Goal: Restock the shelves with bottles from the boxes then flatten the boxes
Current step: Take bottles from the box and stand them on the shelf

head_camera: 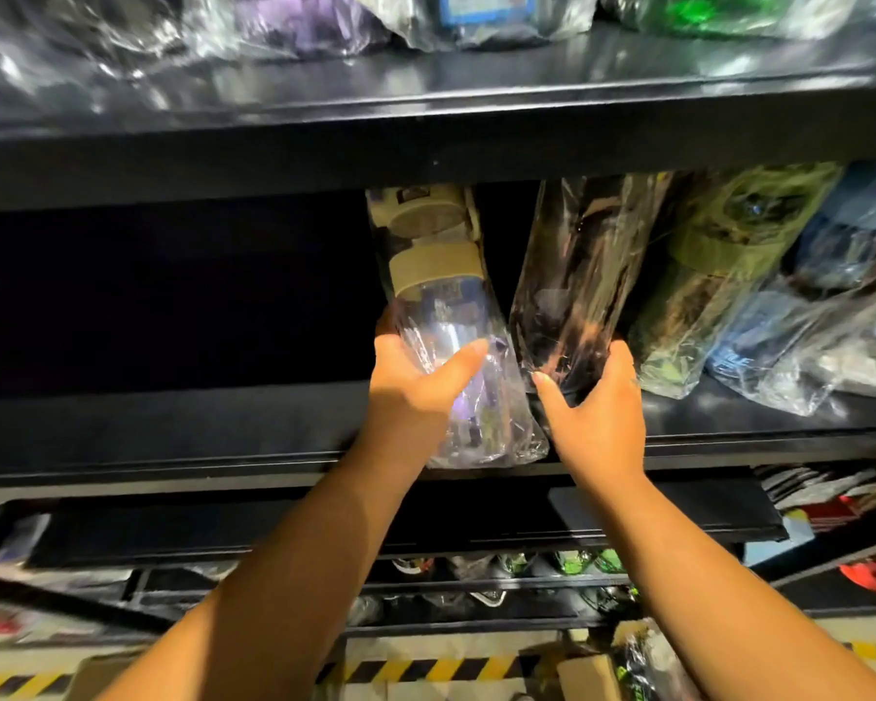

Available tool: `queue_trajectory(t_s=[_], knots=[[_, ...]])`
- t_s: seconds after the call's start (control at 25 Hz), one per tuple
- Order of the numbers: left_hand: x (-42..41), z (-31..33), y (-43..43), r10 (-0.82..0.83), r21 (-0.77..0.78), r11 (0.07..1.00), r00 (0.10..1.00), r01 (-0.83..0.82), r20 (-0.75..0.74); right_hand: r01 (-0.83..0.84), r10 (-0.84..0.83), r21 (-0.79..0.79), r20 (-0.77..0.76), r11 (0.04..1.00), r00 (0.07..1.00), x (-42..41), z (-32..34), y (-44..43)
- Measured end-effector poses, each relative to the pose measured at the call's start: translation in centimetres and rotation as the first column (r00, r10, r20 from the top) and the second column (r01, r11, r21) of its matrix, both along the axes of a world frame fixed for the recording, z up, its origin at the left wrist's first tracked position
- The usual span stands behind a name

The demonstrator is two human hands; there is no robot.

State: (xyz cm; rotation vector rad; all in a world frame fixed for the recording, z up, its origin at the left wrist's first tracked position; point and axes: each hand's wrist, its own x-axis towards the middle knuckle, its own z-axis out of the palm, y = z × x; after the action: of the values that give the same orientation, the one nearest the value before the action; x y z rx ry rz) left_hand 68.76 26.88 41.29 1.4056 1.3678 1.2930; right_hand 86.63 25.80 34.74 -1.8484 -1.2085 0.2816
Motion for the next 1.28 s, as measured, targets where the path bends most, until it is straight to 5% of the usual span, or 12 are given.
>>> queue_trajectory(t_s=[0.2,0.32,0.6,0.8,1.08,1.28], knots=[[0.1,-0.5,1.4,0.232,0.361,0.916,0.965,-0.174,-0.124,-0.005,0.005,0.008,0.011,1.0,1.0,-0.4,0.2,0.1],[0.1,-1.1,0.5,0.18,0.394,0.91,0.979,-0.129,-0.096,-0.003,0.003,0.013,0.029,1.0,1.0,-0.5,0.3,0.0],[-0.2,-3.8,1.3,-0.015,0.254,0.965,0.987,0.056,-0.161,0.014,-0.014,0.015,0.049,1.0,0.999,-0.6,0.5,-0.1],[-1.0,-4.0,2.6,0.067,0.042,0.997,0.985,-0.062,-0.157,0.003,-0.003,0.003,0.022,1.0,1.0,-0.7,0.6,-0.3],[-0.9,-5.9,1.7,0.105,0.165,0.985,0.951,-0.058,-0.29,-0.005,0.004,0.016,0.022,1.0,1.0,-0.8,0.8,-0.4],[0.1,-5.1,2.4,0.125,0.038,0.992,0.919,-0.12,-0.374,0.0,0.0,0.002,-0.001,1.0,1.0,-0.6,0.6,-0.2]])
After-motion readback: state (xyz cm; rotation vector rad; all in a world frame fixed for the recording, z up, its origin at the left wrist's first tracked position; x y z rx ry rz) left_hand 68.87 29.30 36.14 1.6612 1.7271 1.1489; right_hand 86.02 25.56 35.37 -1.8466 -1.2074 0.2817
